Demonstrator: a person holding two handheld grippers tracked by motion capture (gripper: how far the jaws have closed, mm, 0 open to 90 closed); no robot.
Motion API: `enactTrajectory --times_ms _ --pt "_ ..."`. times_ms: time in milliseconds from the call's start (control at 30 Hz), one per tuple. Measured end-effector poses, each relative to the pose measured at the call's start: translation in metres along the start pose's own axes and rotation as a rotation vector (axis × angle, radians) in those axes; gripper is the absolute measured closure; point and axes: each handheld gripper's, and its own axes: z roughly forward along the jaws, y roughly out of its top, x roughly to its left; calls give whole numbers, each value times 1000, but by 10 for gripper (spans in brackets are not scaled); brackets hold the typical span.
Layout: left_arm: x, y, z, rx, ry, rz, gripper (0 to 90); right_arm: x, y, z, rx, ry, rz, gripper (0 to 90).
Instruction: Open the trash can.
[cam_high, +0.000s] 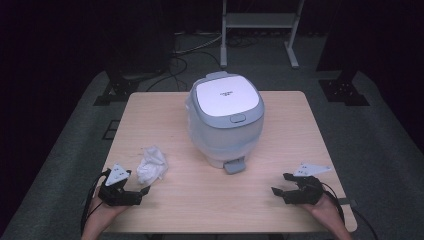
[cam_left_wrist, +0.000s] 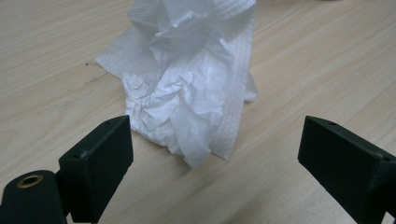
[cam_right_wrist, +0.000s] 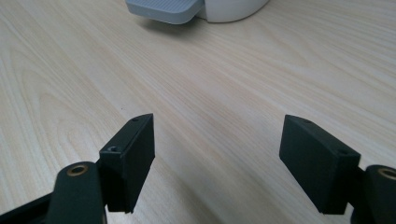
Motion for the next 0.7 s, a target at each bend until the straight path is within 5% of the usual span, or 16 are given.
enactTrajectory --times_ms 700 --pt "-1 2 1 -1 -17 0 94 6 26 19 23 46 -30 255"
